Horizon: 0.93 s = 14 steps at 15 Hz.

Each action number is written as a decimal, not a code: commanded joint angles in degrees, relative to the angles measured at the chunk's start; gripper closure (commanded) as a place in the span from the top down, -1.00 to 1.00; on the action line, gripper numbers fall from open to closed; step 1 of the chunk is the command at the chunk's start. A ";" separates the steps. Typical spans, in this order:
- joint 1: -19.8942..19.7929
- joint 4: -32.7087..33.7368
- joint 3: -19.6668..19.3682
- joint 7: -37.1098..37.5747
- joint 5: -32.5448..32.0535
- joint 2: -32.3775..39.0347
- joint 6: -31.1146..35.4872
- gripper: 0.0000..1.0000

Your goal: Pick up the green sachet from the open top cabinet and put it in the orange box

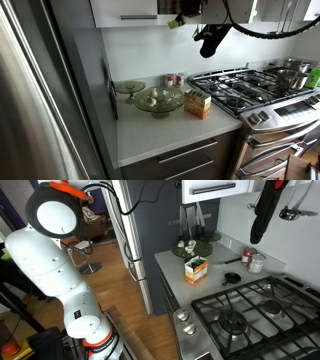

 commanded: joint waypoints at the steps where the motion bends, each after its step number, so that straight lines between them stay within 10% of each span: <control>1: 0.10 -14.41 -0.08 -1.02 0.95 -7.64 1.95 -1.00; 9: 3.74 -14.71 -3.16 0.26 -0.74 -6.73 2.76 -1.00; 14: 6.55 -16.72 -2.79 -3.73 -1.34 -7.30 -13.87 -1.00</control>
